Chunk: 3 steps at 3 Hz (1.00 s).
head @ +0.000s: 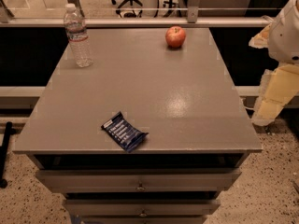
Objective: Knock water bottle over
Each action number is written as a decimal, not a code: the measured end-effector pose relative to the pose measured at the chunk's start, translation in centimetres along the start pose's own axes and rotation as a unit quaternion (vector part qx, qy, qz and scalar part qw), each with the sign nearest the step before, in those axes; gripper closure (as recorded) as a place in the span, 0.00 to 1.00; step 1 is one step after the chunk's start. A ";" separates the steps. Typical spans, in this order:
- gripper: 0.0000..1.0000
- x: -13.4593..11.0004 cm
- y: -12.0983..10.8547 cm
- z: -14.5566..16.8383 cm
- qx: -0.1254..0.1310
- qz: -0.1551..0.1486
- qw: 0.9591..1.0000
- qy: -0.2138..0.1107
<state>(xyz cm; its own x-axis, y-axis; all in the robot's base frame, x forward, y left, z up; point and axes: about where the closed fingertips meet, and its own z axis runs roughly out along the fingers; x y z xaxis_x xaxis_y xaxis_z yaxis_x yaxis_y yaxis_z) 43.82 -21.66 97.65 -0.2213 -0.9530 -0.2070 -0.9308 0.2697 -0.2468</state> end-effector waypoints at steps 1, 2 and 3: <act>0.00 0.0 0.0 0.0 0.000 0.000 1.000 0.000; 0.00 -2.5 -1.0 2.6 -0.011 0.003 0.999 -0.042; 0.00 -6.1 -2.6 6.0 -0.021 0.010 0.995 -0.097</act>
Offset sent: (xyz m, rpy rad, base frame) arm 0.0428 0.0420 -0.0340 0.1634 0.0031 0.0366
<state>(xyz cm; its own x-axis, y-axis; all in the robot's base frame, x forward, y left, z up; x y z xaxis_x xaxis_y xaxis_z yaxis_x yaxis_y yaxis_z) 49.35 -15.70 93.83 -0.1835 -0.9014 -0.3922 -0.9390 0.2788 -0.2015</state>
